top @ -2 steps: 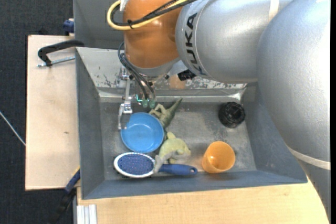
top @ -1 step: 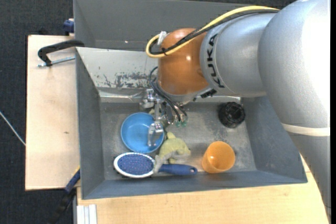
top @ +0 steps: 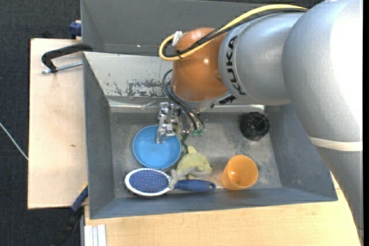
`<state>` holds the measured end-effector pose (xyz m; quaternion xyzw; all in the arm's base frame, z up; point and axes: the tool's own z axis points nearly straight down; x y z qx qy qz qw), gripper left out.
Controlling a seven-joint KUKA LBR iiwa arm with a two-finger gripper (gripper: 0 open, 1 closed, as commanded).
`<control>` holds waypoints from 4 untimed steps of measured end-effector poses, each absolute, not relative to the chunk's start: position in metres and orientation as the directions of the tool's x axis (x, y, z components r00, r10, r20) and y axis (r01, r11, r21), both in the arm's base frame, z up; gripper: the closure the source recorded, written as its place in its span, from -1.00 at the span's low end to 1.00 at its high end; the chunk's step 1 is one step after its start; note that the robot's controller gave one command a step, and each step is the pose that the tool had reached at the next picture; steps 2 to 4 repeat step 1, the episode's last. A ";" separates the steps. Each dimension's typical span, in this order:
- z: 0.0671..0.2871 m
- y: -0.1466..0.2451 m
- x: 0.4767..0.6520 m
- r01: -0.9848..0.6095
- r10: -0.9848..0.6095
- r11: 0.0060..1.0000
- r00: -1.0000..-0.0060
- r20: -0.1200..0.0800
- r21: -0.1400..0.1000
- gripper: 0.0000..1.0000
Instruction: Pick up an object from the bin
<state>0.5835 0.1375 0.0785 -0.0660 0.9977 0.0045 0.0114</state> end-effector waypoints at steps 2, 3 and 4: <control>0.212 0.130 0.578 -0.079 -0.079 0.997 -0.997 -0.015 0.003 1.00; 0.212 0.130 0.578 -0.079 -0.079 0.997 -0.997 -0.015 0.003 1.00; 0.212 0.130 0.578 -0.079 -0.079 0.997 -0.997 -0.015 0.003 1.00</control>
Offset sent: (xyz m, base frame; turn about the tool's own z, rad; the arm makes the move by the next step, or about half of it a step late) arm -0.0088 -0.0090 0.1271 0.0545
